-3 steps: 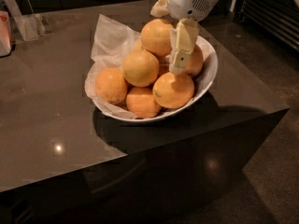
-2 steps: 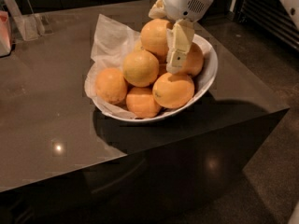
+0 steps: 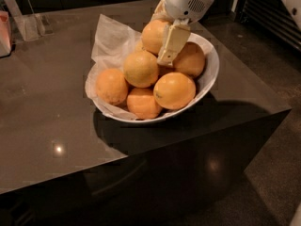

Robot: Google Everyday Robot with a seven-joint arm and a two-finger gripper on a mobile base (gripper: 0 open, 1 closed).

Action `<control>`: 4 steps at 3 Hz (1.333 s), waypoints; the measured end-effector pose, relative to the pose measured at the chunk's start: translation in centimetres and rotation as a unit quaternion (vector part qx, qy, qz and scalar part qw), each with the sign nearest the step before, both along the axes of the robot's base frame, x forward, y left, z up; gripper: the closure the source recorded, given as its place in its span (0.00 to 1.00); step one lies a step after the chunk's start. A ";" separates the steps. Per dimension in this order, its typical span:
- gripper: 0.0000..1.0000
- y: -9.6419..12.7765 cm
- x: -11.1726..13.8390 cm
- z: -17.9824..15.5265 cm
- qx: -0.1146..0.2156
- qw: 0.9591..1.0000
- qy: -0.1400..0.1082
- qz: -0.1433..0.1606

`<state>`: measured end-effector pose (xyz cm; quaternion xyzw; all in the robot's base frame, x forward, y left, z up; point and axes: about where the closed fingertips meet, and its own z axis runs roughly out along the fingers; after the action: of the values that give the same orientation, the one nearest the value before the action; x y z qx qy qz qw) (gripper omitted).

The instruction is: Pick orange from white bowl

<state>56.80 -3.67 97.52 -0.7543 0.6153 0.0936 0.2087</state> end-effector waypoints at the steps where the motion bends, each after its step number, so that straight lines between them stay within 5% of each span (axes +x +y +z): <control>1: 0.66 0.0 0.0 0.0 0.000 1.000 0.000 0.000; 2: 0.89 0.0 0.0 0.0 0.000 1.000 0.000 0.000; 3: 1.00 0.5 -0.5 1.9 0.011 0.999 -0.032 0.006; 4: 1.00 0.2 -1.6 3.0 0.048 0.998 -0.041 0.011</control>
Offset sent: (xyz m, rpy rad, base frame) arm 0.0000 0.0000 0.0000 0.0000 0.0000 0.0000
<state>55.18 -3.51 100.48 -0.7534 0.5926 0.0944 0.2689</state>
